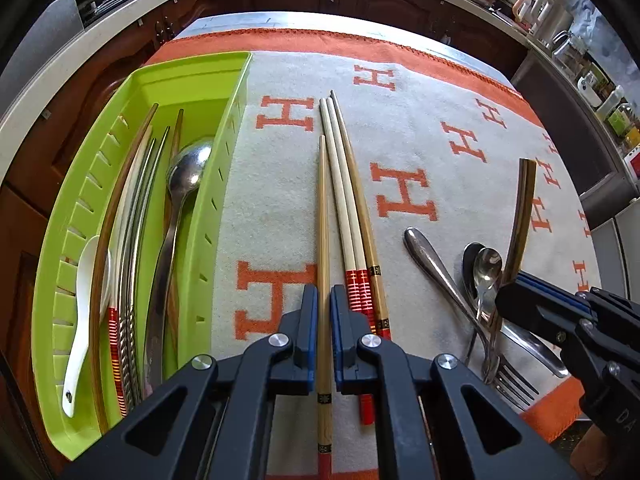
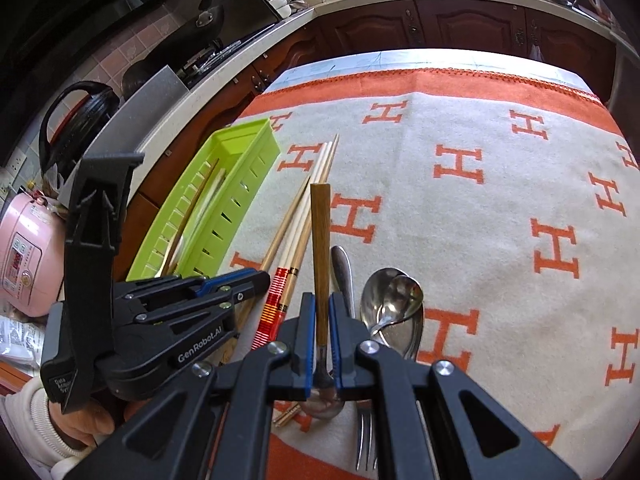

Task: Organize utensils
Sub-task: 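Lift both chopsticks into the green tray and open both tools, then grasp a red-banded bamboo chopstick with the left tool while the right tool grasps another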

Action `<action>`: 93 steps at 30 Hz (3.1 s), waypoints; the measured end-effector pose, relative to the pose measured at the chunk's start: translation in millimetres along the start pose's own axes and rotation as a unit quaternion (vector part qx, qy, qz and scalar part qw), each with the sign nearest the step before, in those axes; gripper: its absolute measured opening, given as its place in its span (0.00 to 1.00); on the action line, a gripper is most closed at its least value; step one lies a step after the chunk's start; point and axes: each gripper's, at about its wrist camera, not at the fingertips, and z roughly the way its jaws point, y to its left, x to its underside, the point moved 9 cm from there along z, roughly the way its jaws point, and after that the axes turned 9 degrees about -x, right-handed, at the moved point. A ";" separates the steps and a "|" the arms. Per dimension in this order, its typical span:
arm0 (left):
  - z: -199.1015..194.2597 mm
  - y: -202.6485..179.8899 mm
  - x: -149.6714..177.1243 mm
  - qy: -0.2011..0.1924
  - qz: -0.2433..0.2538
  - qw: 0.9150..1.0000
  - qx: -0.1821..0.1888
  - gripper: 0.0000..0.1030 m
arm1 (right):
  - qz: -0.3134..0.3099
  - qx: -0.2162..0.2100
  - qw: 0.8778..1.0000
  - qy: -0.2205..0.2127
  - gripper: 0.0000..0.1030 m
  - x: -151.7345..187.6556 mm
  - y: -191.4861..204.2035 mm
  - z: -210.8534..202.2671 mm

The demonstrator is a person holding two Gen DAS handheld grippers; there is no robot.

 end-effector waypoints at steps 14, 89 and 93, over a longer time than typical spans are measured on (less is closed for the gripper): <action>-111.0 50.2 -23.5 -0.086 -0.017 0.995 0.037 0.04 | 0.000 -0.076 0.997 -0.003 0.06 -26.6 52.8 -13.3; -20.3 -6.6 -11.6 -0.002 0.003 0.998 0.064 0.11 | 0.065 -0.017 0.998 -0.007 0.08 -25.8 1.4 -8.1; -9.7 -10.0 -14.0 0.007 0.005 0.999 0.052 0.10 | 0.069 -0.025 0.997 -0.002 0.08 -24.7 -5.0 -4.2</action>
